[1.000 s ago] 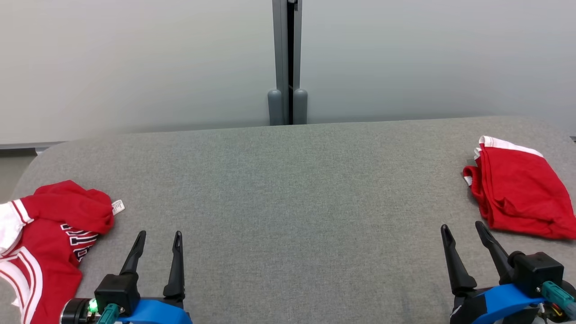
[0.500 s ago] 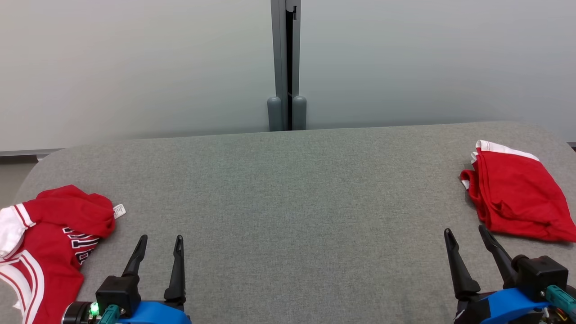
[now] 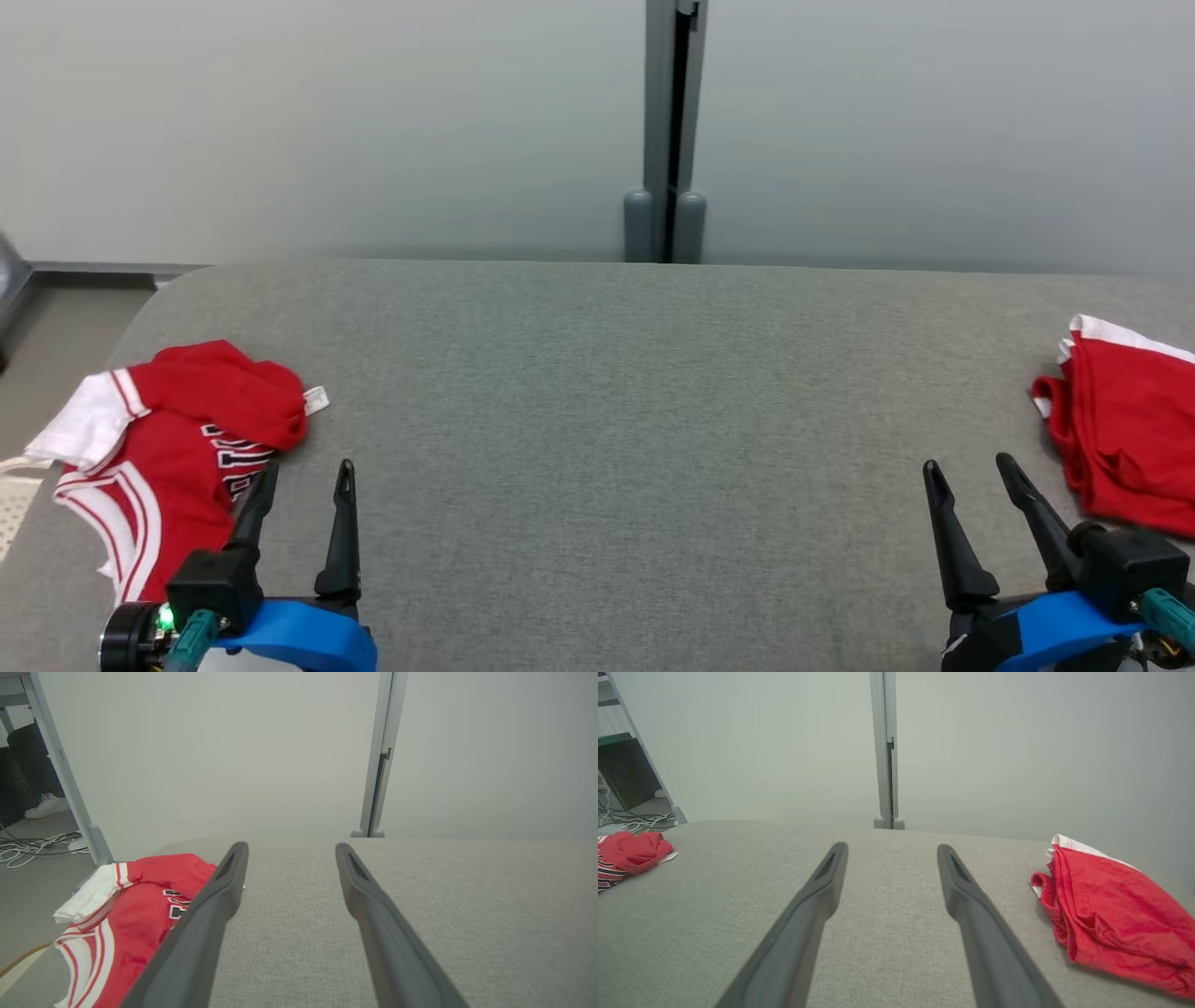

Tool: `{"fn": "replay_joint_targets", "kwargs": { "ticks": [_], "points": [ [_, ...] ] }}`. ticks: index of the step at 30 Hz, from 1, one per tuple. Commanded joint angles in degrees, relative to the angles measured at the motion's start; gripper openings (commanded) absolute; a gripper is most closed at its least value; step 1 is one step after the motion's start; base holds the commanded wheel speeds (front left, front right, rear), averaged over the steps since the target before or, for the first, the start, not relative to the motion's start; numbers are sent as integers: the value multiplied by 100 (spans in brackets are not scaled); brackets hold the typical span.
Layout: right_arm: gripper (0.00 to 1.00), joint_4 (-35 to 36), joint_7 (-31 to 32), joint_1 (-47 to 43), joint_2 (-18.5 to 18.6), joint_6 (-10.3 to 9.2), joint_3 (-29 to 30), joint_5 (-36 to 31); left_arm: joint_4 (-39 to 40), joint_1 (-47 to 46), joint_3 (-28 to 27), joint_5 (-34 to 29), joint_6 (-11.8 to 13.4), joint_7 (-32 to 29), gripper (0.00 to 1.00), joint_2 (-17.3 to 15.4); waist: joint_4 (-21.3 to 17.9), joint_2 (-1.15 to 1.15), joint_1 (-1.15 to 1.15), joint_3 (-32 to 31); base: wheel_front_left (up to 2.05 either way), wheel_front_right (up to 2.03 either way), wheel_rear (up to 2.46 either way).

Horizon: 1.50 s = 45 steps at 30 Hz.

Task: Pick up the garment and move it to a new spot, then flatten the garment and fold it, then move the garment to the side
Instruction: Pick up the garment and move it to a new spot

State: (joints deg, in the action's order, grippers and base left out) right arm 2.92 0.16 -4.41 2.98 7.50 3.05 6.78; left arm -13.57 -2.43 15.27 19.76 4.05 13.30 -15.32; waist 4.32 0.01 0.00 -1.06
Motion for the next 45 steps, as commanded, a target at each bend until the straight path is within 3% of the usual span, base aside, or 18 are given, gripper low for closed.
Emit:
{"fn": "replay_joint_targets", "kwargs": {
  "ticks": [1, 8, 15, 21, 27, 33, 38, 45],
  "points": [
    [100, 84, -13, 101, -11, -2, -37, -13, 18, -102, -60, 24, 21, 46, 100, -57, 277, -1, 0, 147, 0, 0, 0],
    [100, 354, 138, 278, -8, -1, -113, -101, 66, -314, -151, 51, 29, 104, 100, -65, 1092, -1, 0, 329, 0, 0, 0],
    [100, 490, 260, 426, 76, -2, -183, -164, -3, -427, -286, 60, 47, 159, 100, -57, 1658, -1, 0, 479, 0, 0, 0],
    [100, 591, 320, 522, 112, -2, -191, -199, -59, -495, -391, -19, 130, 189, 100, -52, 1858, -1, 0, 633, 0, 0, 0],
    [100, 748, 439, 711, 222, -2, -237, -210, -324, -881, -517, -21, 116, 189, 100, -19, 1770, -1, 0, 1104, 0, 0, 0],
    [100, 921, 536, 889, 295, -1, -112, -236, -1187, -1603, -548, 140, -70, 190, 100, 103, 1618, -1, 0, 1646, 0, 0, 0],
    [100, 997, 568, 1070, 340, -1, -36, -220, -2938, -2531, -622, 354, -324, 163, 100, 187, 1380, -1, 0, 2071, 0, 0, 0],
    [100, 1039, 573, 1078, 371, -1, 138, -227, -4704, -3196, -776, 742, -591, -94, 100, 401, 1272, -1, 0, 2215, 0, 0, 0]
  ]
}}
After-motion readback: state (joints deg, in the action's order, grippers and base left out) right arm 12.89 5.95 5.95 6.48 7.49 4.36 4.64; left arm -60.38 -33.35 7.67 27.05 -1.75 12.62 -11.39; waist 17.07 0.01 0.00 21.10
